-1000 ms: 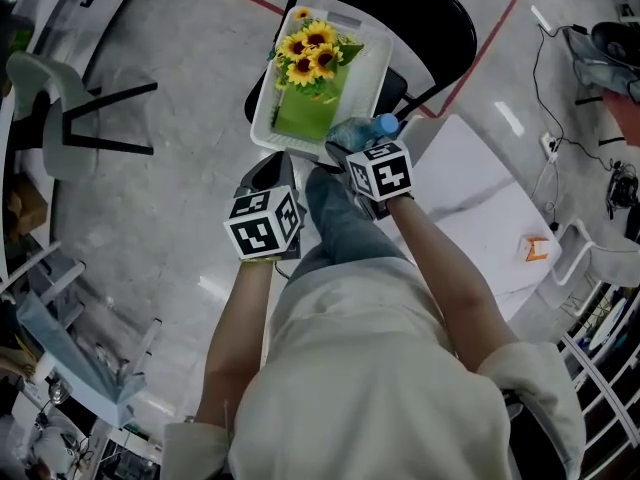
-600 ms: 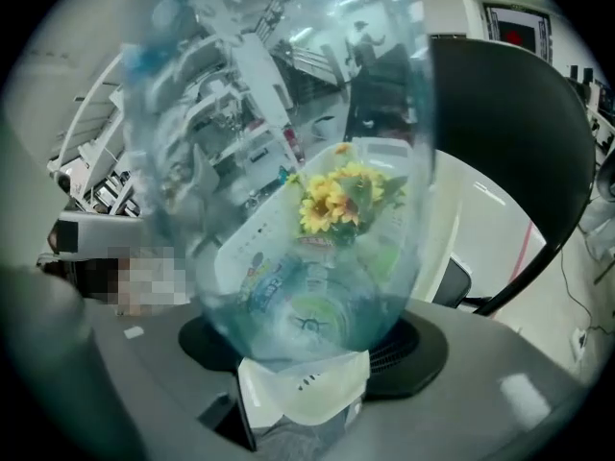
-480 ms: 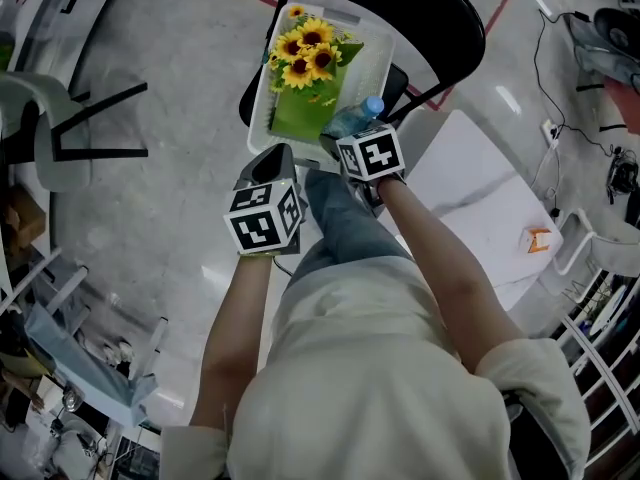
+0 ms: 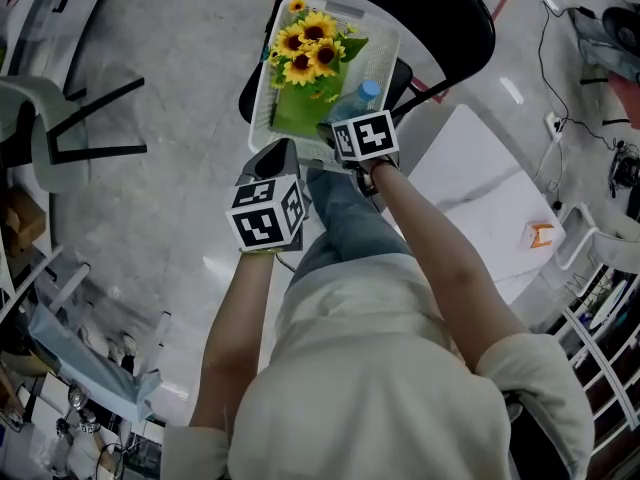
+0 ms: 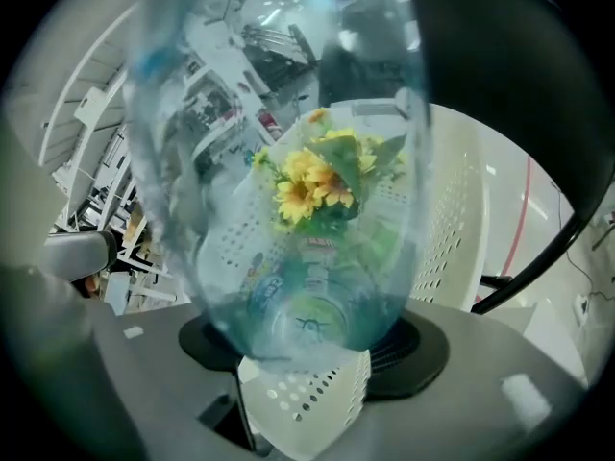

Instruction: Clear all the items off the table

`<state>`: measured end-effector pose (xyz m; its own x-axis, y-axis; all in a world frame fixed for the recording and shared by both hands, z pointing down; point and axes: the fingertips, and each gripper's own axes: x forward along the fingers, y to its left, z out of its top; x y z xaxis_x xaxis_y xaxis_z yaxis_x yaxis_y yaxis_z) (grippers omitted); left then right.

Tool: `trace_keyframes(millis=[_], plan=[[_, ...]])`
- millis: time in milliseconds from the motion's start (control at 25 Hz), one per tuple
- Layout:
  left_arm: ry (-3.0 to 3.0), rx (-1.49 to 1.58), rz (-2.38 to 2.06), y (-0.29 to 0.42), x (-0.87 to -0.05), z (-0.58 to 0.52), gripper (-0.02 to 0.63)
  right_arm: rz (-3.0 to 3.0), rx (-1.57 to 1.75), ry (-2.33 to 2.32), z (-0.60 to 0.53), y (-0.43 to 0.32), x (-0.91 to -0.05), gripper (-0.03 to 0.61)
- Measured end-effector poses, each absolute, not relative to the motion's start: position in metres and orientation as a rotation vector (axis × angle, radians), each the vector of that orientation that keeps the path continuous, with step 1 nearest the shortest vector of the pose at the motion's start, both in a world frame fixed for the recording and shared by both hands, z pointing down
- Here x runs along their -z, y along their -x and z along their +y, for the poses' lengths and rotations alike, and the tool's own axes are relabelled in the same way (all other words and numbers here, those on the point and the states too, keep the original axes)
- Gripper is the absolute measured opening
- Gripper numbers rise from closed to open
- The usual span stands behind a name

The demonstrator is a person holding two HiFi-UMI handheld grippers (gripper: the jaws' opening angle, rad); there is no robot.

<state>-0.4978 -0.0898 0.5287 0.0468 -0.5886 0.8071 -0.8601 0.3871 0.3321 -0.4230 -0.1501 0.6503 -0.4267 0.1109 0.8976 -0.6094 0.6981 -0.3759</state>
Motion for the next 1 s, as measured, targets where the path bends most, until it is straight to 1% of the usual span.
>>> trace_keyframes(millis=[320, 400, 440, 880, 1000], plan=[[-1.303, -0.343, -1.647, 0.499, -0.528, -0.087, 0.009, -1.852, -0.876, -0.446, -0.152, 0.423, -0.648, 0.340], [-1.305, -0.342, -1.646, 0.497, -0.526, -0.086, 0.009, -1.860, -0.895, -0.448, -0.151, 0.422, -0.645, 0.383], [-1.305, -0.341, -1.647, 0.496, -0.526, -0.085, 0.009, -1.864, -0.901, -0.449, -0.151, 0.422, -0.644, 0.390], [-1.312, -0.332, -1.667, 0.488, -0.520, -0.080, 0.009, -1.894, -0.909, -0.455, -0.146, 0.409, -0.632, 0.393], [-1.313, -0.329, -1.679, 0.485, -0.516, -0.076, 0.009, -1.915, -0.916, -0.440, -0.139, 0.403, -0.626, 0.379]])
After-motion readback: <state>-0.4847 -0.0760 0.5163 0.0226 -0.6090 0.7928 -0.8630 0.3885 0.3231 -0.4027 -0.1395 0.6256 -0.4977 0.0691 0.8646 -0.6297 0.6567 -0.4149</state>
